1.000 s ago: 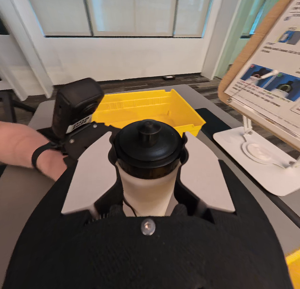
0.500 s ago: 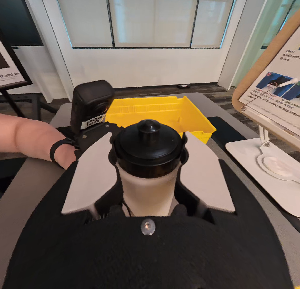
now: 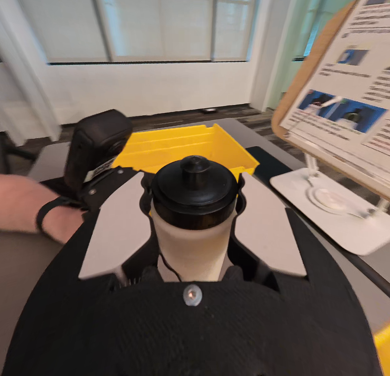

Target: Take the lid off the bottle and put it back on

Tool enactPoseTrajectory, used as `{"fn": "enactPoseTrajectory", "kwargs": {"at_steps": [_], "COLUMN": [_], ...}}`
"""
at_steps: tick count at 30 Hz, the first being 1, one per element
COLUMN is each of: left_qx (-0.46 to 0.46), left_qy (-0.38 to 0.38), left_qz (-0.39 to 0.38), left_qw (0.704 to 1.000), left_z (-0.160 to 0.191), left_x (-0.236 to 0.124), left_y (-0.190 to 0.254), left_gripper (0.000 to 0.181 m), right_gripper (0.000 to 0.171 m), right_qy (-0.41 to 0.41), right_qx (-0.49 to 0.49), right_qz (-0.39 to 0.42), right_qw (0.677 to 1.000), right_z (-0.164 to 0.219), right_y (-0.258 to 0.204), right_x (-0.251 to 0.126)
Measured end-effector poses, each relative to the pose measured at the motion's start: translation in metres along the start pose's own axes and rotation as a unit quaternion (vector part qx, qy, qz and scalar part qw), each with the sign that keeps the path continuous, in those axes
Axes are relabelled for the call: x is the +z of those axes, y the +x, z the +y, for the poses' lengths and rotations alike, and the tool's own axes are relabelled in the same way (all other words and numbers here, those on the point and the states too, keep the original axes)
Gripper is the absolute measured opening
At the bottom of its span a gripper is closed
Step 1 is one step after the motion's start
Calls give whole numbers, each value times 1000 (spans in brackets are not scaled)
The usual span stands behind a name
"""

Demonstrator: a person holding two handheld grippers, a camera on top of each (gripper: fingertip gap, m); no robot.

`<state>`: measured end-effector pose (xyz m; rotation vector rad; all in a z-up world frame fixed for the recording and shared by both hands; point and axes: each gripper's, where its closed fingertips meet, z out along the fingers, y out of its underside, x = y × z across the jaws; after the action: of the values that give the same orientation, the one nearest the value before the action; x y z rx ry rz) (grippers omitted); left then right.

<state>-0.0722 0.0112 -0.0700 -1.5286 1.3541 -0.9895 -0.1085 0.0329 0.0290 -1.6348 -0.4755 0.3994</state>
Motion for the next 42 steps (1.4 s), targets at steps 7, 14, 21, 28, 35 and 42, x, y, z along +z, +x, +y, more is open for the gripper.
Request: {"fn": "enactPoseTrajectory", "kwargs": {"at_steps": [7,14,21,28,35,42], "left_qx": [7,-13,16,3,-4,22], "left_qy": [9,10,5,-2,10,7], "left_qz": [55,-22,17,7,-10,59], "left_qw": [998,1000,1000,1000,1000,998], "left_z": [-1,-2,-2,-2,-4,-4], "left_x": [-1,1,2,8,10,10], "left_y": [10,-4,6,4,-1,17], "left_gripper": [85,85,85,85,84,85], "right_gripper": [77,77,84,84,81,84], "right_qy": [-10,25,-23,-9,-19,-46], "right_qx": [3,-3,-25,8,6,-20], "right_qz": [-57,124,10,37,89,-47], "right_qw": [998,992,999,999,996,998], "right_z": [0,-4,0,2,3,5], "right_y": [-6,4,-3,10,17,3], "right_x": [-6,2,3,1,1,-8]}}
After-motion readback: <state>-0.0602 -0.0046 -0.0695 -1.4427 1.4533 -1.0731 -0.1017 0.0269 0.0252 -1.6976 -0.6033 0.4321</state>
